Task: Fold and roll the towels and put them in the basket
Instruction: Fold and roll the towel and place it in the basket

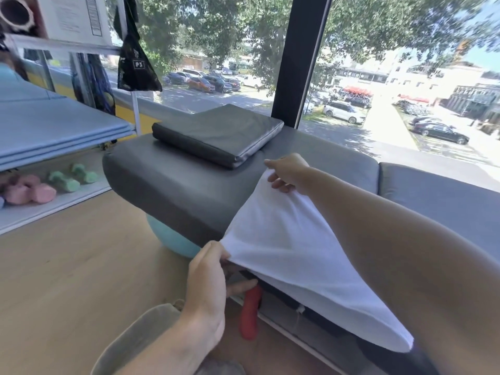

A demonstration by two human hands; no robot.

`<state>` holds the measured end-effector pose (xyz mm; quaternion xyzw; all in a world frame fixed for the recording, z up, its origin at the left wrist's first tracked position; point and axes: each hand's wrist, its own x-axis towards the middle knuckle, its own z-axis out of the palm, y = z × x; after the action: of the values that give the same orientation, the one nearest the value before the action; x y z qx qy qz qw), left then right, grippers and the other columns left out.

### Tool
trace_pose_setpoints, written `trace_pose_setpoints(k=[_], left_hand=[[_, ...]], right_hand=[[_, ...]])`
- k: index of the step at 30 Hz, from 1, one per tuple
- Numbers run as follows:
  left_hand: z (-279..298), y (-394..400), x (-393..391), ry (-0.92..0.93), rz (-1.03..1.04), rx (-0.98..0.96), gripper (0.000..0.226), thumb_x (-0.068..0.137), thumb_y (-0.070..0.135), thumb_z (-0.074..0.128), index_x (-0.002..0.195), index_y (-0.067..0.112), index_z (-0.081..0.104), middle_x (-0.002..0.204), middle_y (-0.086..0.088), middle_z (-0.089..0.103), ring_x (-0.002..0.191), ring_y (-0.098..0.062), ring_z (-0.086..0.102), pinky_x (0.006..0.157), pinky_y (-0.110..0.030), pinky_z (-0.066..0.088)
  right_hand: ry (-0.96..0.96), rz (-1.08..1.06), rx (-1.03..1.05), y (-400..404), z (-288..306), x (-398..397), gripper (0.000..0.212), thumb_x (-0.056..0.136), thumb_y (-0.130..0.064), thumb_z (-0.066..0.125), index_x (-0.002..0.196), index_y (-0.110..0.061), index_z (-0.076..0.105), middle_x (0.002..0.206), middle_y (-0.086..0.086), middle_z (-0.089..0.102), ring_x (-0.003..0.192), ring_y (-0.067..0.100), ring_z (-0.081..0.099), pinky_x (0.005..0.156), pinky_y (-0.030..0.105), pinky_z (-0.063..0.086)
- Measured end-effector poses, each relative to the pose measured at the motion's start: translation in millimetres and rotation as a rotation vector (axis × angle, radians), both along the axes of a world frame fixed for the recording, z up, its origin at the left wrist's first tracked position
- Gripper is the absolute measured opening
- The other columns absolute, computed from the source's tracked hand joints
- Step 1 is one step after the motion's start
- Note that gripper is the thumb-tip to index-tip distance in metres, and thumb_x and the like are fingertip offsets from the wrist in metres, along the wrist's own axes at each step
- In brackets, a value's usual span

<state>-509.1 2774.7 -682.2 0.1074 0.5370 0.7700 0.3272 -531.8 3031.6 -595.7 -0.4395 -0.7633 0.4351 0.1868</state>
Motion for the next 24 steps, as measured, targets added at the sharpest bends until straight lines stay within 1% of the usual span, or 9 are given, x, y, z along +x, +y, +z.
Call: trace_pose_setpoints(k=[2, 4, 7, 10, 11, 13, 16, 20, 24], left_hand=[[-4, 1, -4, 0.003, 0.002, -0.057, 0.032, 0.097, 0.025, 0.054, 0.105, -0.004, 0.064, 0.103, -0.011, 0.073, 0.090, -0.024, 0.071, 0.062, -0.040, 0.062], [-7, 2, -8, 0.049, 0.031, -0.139, 0.036, 0.091, 0.034, 0.071, 0.106, 0.002, 0.062, 0.105, -0.012, 0.071, 0.098, -0.028, 0.070, 0.061, -0.036, 0.063], [-10, 4, -17, 0.122, 0.110, -0.183, 0.026, 0.086, 0.024, 0.079, 0.098, 0.009, 0.061, 0.094, -0.012, 0.073, 0.086, -0.027, 0.070, 0.059, -0.032, 0.060], [-12, 6, -20, 0.161, 0.145, -0.178, 0.021, 0.088, 0.021, 0.077, 0.098, 0.011, 0.061, 0.081, -0.005, 0.072, 0.081, -0.024, 0.067, 0.067, -0.038, 0.060], [-12, 7, -19, 0.159, 0.148, -0.167, 0.020, 0.089, 0.021, 0.076, 0.098, 0.012, 0.061, 0.080, -0.004, 0.072, 0.082, -0.026, 0.068, 0.073, -0.043, 0.061], [-14, 9, -18, 0.166, 0.167, -0.149, 0.017, 0.090, 0.022, 0.074, 0.099, 0.014, 0.062, 0.079, -0.001, 0.073, 0.087, -0.031, 0.069, 0.085, -0.052, 0.058], [-13, 10, -18, 0.201, 0.227, -0.142, 0.015, 0.092, 0.023, 0.071, 0.102, 0.018, 0.060, 0.075, 0.007, 0.071, 0.085, -0.021, 0.065, 0.088, -0.047, 0.054], [-6, 11, -16, 0.307, 0.256, -0.186, 0.035, 0.085, 0.032, 0.079, 0.109, 0.020, 0.055, 0.093, 0.004, 0.063, 0.082, -0.007, 0.059, 0.070, -0.021, 0.043], [-11, 11, -20, 0.427, 0.115, -0.325, 0.044, 0.083, 0.045, 0.078, 0.092, 0.005, 0.062, 0.079, 0.002, 0.060, 0.067, -0.013, 0.052, 0.062, -0.026, 0.037]], right_hand=[[-0.006, 0.024, 0.024, -1, -4, 2, 0.020, 0.100, -0.021, 0.058, 0.112, -0.007, 0.065, 0.079, 0.007, 0.068, 0.054, 0.018, 0.060, 0.045, 0.022, 0.046], [0.025, 0.037, 0.047, 1, -5, 5, 0.020, 0.099, -0.015, 0.056, 0.115, -0.010, 0.066, 0.081, 0.007, 0.068, 0.056, 0.017, 0.060, 0.046, 0.023, 0.047], [0.019, 0.088, 0.143, 5, -4, 17, 0.023, 0.095, -0.016, 0.062, 0.117, -0.016, 0.067, 0.094, 0.005, 0.071, 0.066, 0.018, 0.065, 0.049, 0.026, 0.051], [-0.133, 0.118, 0.434, 14, -7, 34, 0.029, 0.092, -0.027, 0.067, 0.120, -0.024, 0.070, 0.113, -0.003, 0.071, 0.101, 0.021, 0.067, 0.080, 0.030, 0.054], [-0.203, 0.129, 0.517, 17, -9, 42, 0.030, 0.092, -0.030, 0.067, 0.121, -0.025, 0.070, 0.118, -0.005, 0.070, 0.112, 0.022, 0.062, 0.093, 0.031, 0.050], [-0.304, 0.146, 0.586, 27, -14, 61, 0.031, 0.094, -0.034, 0.065, 0.122, -0.024, 0.069, 0.125, -0.003, 0.068, 0.123, 0.025, 0.056, 0.104, 0.033, 0.042], [-0.407, 0.083, 0.652, 42, -15, 93, 0.034, 0.094, -0.043, 0.062, 0.123, -0.027, 0.067, 0.133, 0.000, 0.064, 0.129, 0.027, 0.052, 0.107, 0.038, 0.042], [-0.579, -0.066, 0.622, 64, -13, 136, 0.050, 0.092, -0.063, 0.054, 0.115, -0.021, 0.069, 0.128, 0.007, 0.065, 0.122, 0.030, 0.056, 0.099, 0.039, 0.047], [-0.749, -0.062, 0.446, 83, -12, 165, 0.079, 0.080, -0.087, 0.041, 0.103, -0.017, 0.070, 0.115, 0.008, 0.069, 0.105, 0.029, 0.062, 0.088, 0.035, 0.050]])
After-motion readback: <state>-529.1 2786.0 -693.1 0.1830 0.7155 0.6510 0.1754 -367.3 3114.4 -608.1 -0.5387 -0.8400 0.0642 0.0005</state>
